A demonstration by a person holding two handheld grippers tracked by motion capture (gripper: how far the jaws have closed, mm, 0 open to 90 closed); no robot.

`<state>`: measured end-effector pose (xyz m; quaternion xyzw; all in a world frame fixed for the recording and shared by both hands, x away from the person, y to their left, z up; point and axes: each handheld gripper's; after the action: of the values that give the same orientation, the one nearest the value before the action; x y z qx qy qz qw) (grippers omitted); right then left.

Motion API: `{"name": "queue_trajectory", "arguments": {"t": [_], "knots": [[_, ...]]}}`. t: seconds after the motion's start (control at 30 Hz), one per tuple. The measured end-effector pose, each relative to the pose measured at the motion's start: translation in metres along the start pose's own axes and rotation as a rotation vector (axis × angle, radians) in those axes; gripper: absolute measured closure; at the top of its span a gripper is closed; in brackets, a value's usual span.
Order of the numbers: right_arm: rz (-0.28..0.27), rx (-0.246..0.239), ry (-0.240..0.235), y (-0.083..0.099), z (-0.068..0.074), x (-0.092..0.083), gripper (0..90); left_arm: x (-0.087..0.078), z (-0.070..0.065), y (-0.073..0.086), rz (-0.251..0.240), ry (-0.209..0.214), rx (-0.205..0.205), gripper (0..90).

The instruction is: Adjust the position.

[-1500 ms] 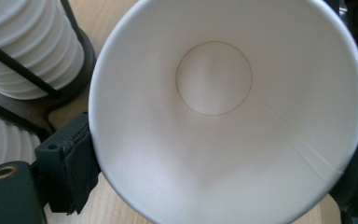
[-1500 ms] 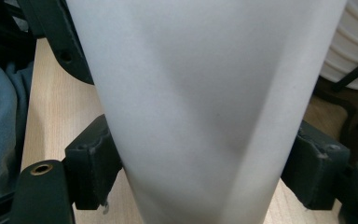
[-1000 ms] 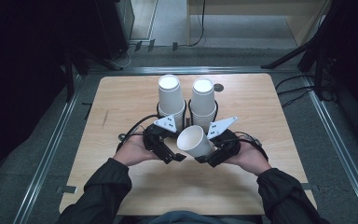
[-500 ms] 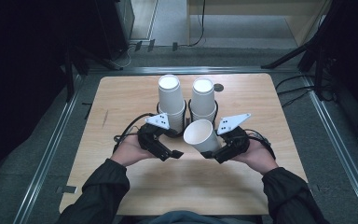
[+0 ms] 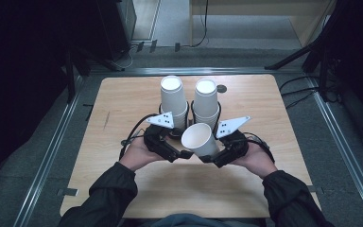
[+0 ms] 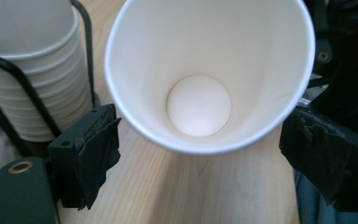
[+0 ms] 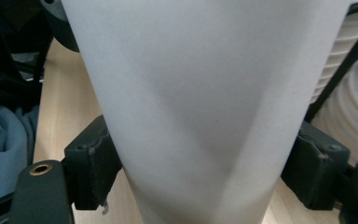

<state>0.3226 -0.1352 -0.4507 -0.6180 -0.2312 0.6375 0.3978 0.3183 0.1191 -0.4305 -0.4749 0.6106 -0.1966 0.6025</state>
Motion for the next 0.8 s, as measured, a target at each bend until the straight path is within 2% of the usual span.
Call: {"name": "queue_trajectory", "arguments": {"t": [0.1,0.27,0.4,0.57,0.8], "knots": [[-0.004,-0.005,-0.003,0.000,0.001,0.002,21.3,0.002,0.000,-0.001,-0.012,0.006,-0.011,11.9],[-0.017,-0.011,-0.015,-0.001,0.002,0.005,21.3,0.003,-0.005,-0.004,-0.054,-0.006,0.003,11.2],[-0.019,-0.010,-0.024,-0.002,0.003,0.006,21.3,0.007,-0.005,-0.005,-0.059,0.006,-0.019,10.0],[-0.018,-0.007,-0.032,-0.003,0.004,0.009,21.3,0.012,-0.005,-0.007,-0.087,0.018,-0.043,5.7],[-0.005,-0.005,-0.036,-0.003,0.004,0.013,21.5,0.013,-0.007,-0.007,-0.083,-0.007,-0.017,7.9]]}}
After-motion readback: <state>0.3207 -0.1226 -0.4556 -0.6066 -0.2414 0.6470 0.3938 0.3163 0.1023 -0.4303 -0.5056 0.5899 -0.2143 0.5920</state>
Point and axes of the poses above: each handheld gripper's, and its own axes: x roughly forward along the jaws, y roughly out of its underside, z roughly to its left, and after that the axes turned 3 degrees about -y, right-handed
